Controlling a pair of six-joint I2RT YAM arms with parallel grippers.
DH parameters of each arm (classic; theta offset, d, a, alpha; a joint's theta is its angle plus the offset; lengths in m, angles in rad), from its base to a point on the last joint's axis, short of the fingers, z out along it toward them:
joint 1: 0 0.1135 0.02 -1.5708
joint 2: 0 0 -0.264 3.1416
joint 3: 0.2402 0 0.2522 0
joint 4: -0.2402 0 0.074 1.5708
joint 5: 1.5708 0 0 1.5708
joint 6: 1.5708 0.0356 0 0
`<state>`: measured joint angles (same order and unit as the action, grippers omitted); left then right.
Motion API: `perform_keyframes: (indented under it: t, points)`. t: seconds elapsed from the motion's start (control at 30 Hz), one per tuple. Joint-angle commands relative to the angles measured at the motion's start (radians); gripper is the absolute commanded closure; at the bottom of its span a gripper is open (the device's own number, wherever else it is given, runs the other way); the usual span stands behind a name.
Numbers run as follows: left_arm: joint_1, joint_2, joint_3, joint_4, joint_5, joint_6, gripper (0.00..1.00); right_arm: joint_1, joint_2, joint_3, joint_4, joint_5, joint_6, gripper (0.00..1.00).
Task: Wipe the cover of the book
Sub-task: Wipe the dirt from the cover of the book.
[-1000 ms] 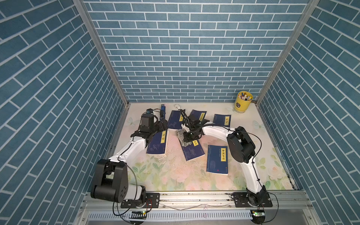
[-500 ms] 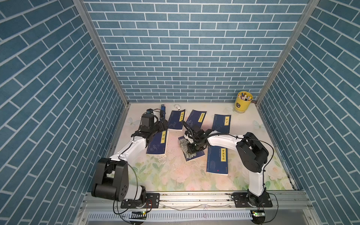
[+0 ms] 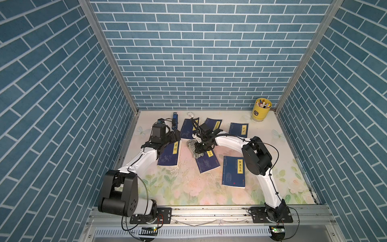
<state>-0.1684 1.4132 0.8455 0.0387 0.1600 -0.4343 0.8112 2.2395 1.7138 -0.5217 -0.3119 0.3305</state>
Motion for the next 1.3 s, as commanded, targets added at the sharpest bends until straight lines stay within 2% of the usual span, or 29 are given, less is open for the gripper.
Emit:
perform_keyframes:
  t: [0.0, 0.3, 0.5, 0.7, 0.8, 1.03, 1.17, 1.27]
  points:
    - [0.006, 0.016, 0.001, 0.018, 0.012, -0.002, 0.08, 0.022, 0.000, -0.099, -0.105, 0.063, -0.042, 1.00]
    - [0.006, 0.054, 0.012, 0.038, 0.018, -0.003, 0.08, 0.107, -0.234, -0.475, -0.022, 0.036, 0.051, 1.00]
    - [0.006, 0.082, 0.028, 0.046, 0.030, -0.009, 0.09, 0.123, -0.268, -0.522, -0.023, 0.033, 0.048, 1.00]
    - [0.006, 0.066, 0.013, 0.046, 0.032, -0.018, 0.09, 0.061, -0.166, -0.368, -0.027, 0.047, 0.001, 1.00]
    - [0.006, 0.051, 0.004, 0.040, 0.028, -0.015, 0.09, 0.018, -0.084, -0.223, -0.056, 0.036, -0.027, 1.00]
    - [0.007, 0.026, -0.016, 0.047, 0.024, -0.024, 0.09, 0.000, 0.118, 0.084, -0.161, 0.001, -0.100, 1.00]
    - [0.006, 0.027, -0.029, 0.063, 0.038, -0.035, 0.09, -0.002, 0.135, 0.104, -0.168, -0.006, -0.096, 1.00]
    - [0.006, 0.026, -0.032, 0.063, 0.032, -0.032, 0.09, 0.001, 0.074, 0.013, -0.138, 0.004, -0.087, 1.00]
